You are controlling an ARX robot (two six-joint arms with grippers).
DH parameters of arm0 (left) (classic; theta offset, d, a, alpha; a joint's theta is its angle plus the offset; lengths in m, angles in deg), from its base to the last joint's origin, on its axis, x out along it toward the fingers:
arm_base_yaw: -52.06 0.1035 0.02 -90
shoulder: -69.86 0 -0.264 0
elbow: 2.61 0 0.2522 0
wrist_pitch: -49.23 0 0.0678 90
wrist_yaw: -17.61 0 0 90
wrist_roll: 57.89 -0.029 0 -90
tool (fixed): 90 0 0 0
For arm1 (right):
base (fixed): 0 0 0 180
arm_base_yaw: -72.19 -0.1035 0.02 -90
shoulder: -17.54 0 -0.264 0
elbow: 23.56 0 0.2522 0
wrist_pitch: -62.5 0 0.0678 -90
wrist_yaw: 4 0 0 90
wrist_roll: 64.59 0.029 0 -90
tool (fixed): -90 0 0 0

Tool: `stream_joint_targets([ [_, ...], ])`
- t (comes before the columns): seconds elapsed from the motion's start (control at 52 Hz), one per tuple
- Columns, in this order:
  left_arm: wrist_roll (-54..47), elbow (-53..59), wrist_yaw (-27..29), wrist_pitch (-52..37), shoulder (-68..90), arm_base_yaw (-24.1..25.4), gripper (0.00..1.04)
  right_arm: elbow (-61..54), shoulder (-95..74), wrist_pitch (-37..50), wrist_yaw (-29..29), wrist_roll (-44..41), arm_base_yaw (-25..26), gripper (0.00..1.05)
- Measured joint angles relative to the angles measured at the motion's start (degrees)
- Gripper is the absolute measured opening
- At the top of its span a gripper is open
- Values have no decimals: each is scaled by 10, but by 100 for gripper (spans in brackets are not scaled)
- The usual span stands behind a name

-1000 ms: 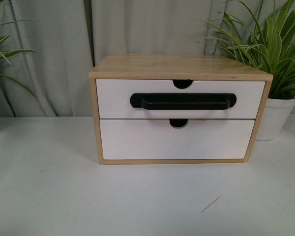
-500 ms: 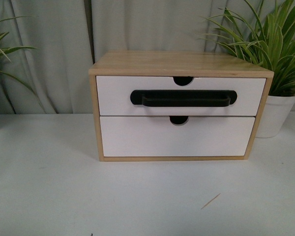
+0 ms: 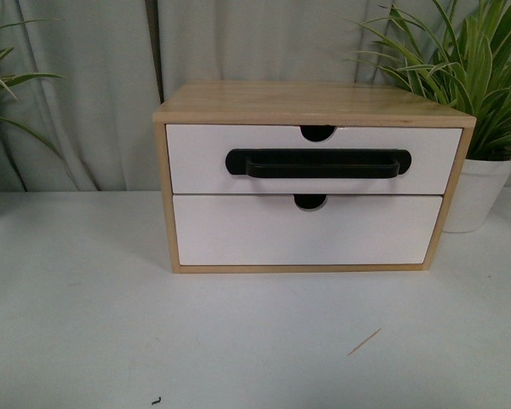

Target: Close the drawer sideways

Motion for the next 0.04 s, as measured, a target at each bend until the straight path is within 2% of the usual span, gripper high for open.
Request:
stream_joint_targets([
  [0.038, 0, 0, 0, 0, 0, 0, 99, 0, 0, 0, 0, 0, 0, 96],
])
